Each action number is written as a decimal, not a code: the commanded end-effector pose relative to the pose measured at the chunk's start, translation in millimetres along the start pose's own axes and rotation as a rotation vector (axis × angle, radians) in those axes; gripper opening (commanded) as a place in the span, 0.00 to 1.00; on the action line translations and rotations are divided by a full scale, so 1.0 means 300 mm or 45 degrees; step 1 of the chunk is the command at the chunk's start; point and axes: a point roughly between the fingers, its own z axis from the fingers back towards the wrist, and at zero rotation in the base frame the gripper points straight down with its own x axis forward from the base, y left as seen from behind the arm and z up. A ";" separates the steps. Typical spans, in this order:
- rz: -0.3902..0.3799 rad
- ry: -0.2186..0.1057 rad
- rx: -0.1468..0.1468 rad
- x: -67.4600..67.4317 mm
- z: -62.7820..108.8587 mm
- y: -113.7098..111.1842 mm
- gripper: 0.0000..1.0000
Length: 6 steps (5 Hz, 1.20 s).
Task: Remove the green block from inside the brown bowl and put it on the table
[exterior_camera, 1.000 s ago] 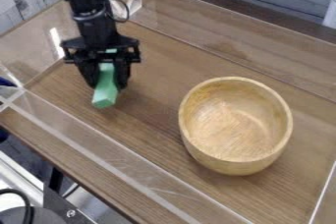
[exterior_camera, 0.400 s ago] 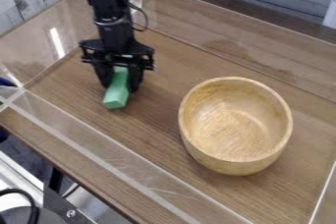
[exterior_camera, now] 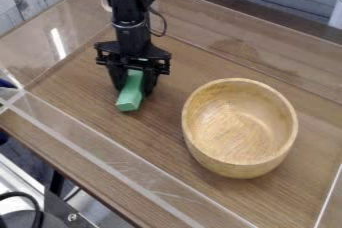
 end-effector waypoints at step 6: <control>-0.161 -0.055 -0.009 0.110 0.059 -0.025 0.00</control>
